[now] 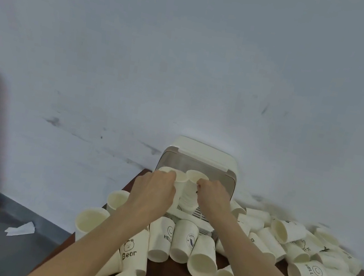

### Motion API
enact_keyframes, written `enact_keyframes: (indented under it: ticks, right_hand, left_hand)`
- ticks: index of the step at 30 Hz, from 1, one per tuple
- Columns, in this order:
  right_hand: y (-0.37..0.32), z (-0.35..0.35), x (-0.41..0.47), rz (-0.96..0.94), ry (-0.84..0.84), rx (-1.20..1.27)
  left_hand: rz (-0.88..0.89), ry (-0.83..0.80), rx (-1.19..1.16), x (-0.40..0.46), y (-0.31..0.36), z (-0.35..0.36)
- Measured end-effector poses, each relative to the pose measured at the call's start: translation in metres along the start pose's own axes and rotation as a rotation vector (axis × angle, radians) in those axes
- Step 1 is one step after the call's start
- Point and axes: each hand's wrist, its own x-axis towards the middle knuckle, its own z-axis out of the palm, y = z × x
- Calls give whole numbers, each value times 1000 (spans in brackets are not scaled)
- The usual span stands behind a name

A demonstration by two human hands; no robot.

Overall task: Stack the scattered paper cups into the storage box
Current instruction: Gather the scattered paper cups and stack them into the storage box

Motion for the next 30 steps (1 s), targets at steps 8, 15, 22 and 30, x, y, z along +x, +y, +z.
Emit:
enact_keyframes:
  ticks: [8,15,22,30]
  right_hand:
    - [-2,19,-14,-13,-95,-25]
    - [-5,31,-25,-2,-38,-1]
    - [-5,40,-34,38,-60,114]
    - [-8,42,-41,63,-84,183]
  left_hand:
    - [-12,167,14,41,-6,7]
    - [50,182,105,55,-18,32]
    - [43,51,120,56,-26,58]
    - [4,-86,94,59,-35,83]
